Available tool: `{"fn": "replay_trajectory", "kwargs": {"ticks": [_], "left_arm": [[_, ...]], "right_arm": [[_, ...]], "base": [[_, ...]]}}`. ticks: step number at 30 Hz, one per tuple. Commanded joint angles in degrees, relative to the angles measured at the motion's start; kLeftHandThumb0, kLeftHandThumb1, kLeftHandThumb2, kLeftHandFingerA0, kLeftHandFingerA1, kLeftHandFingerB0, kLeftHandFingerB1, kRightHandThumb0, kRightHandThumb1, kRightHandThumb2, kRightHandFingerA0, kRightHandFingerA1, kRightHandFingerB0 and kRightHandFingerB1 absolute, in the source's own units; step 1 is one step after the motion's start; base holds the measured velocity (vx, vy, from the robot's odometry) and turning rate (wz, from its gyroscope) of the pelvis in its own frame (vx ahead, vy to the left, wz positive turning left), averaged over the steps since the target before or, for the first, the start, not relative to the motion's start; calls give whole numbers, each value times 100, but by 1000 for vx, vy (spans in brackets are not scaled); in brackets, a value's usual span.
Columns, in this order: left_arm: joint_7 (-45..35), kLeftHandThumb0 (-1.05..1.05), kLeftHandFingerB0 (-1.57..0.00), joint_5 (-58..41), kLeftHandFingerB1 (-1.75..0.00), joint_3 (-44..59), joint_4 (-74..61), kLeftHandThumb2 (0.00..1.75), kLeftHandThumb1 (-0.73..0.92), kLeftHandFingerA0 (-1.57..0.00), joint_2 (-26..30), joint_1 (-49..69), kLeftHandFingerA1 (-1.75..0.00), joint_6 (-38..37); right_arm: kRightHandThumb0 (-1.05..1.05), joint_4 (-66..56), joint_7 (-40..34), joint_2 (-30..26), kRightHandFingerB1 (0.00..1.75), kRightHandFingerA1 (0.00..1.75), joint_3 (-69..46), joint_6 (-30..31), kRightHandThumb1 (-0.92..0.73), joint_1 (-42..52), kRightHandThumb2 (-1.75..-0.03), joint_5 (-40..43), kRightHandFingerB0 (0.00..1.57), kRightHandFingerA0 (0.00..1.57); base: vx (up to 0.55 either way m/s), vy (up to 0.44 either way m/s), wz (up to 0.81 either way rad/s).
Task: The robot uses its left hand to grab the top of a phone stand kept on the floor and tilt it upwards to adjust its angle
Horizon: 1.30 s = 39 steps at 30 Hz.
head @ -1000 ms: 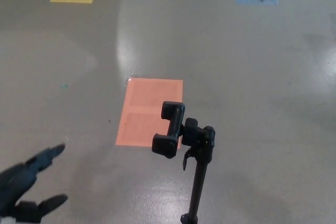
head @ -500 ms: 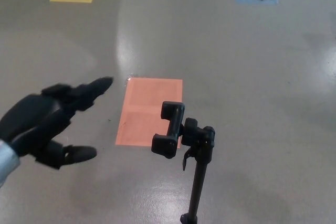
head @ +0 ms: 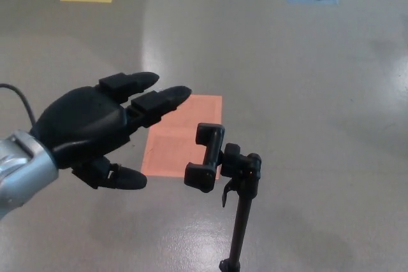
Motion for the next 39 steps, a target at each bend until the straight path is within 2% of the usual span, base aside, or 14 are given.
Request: {"fn": "replay_trajectory", "kwargs": {"ticks": [1, 5, 6, 7, 8, 15, 16, 17, 18, 19, 28, 32, 33, 39], "left_arm": [[-164, -95, 0, 379, -4, -62, -159, 94, 62, 0, 3, -71, 0, 211], [-284, -99, 0, 434, -2, -72, -305, 97, 66, -2, -11, -107, 0, 280], [-395, -97, 0, 445, -2, -90, -425, 97, 66, -5, -28, -128, -5, 344], [-445, -97, 0, 450, -2, -97, -476, 97, 66, -6, -35, -135, -6, 375], [-525, -95, 0, 454, -2, -108, -550, 94, 63, -7, -50, -145, -8, 433], [-712, -95, 0, 445, -1, -120, -694, 93, 63, -10, -139, -200, -12, 586], [-715, -93, 0, 439, -3, -118, -688, 92, 61, -10, -168, -225, -14, 598], [-734, -91, 0, 442, -4, -121, -705, 91, 59, -9, -190, -235, -13, 627], [-766, -91, 0, 448, -4, -122, -731, 91, 59, -9, -215, -240, -13, 663], [-780, -88, 0, 477, -5, -133, -767, 89, 57, -9, -235, -236, -14, 686], [-998, -87, 0, 563, -8, -219, -953, 92, 57, -7, -365, -203, -15, 896], [-981, -89, 0, 663, -7, -266, -898, 92, 58, -6, -387, -195, -14, 926], [-986, -91, 0, 666, -6, -267, -875, 93, 59, -7, -387, -201, -13, 928], [-846, -91, 0, 757, -6, -258, -708, 94, 59, -8, -356, -252, -18, 846]], "right_arm": [[-74, 38, 47, -127, 26, 32, 16, 58, -82, -7, -66, -30, 15, 12], [-74, 36, 46, -121, 26, 33, 39, 64, -81, -13, -65, -46, 14, 12], [-86, 35, 58, -118, 39, 44, 58, 92, -66, -19, -99, -58, 7, 5], [-85, 36, 72, -120, 40, 43, 56, 98, -65, -21, -99, -52, 10, 4], [-37, 35, 80, -127, 49, 51, 59, 85, -50, -20, -107, -50, 0, 1], [-86, 30, 120, -145, 38, 43, 66, 128, -65, -65, -97, -27, 7, 4], [-71, 35, 116, -147, 25, 32, 67, 143, -81, -86, -63, -28, 14, 12], [-85, 36, 105, -145, 40, 43, 80, 149, -65, -99, -98, -42, 10, 3], [-85, 35, 92, -143, 40, 43, 96, 155, -65, -110, -98, -59, 10, 3], [-37, 30, 79, -144, 49, 51, 112, 155, -48, -107, -106, -73, 0, 1], [-37, 24, 113, -156, 49, 51, 143, 182, -49, -151, -106, -61, 0, 1], [-37, 22, 130, -187, 49, 51, 178, 172, -48, -162, -106, -87, 0, 1], [-73, 23, 117, -190, 28, 34, 198, 175, -81, -174, -65, -104, 17, 16], [-73, 26, 145, -206, 29, 35, 175, 126, -80, -218, -65, -64, 18, 16]], "base": [[0, 0, 0], [0, 0, 0], [0, 0, 0], [0, 0, 0], [0, 0, 0], [0, 0, 0], [0, 0, 0], [0, 0, 0], [0, 0, 0], [0, 0, 0], [0, 0, 0], [0, 0, 0], [0, 0, 0], [0, 0, 0]]}}
